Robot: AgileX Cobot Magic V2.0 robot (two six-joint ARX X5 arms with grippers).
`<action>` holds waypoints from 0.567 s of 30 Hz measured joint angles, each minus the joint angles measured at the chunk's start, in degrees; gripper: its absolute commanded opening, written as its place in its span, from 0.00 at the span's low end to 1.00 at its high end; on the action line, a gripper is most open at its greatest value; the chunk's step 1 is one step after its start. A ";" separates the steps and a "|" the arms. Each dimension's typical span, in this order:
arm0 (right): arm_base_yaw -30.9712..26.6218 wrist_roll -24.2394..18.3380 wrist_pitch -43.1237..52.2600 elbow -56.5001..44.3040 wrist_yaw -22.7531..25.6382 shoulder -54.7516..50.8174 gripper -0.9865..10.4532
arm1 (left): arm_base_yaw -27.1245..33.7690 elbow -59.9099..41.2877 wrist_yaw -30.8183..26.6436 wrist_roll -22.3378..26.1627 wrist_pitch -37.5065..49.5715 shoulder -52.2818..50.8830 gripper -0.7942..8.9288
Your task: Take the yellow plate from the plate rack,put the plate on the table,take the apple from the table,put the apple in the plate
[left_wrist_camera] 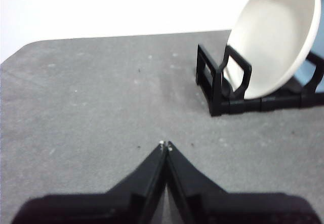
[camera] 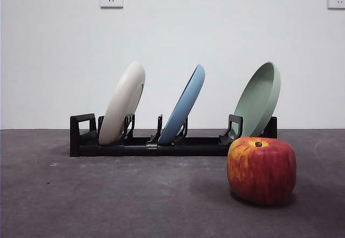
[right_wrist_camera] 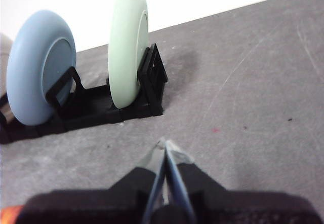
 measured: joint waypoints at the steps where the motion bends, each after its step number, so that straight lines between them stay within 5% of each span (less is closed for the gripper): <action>1: 0.00 0.83 0.00 0.00 0.00 0.00 0.08 | 0.00 0.00 0.00 -0.79 0.24 0.00 0.08; 17: 0.00 5.68 -5.64 10.60 -0.04 10.03 0.08 | 0.00 9.18 4.35 -10.97 -1.25 5.90 0.07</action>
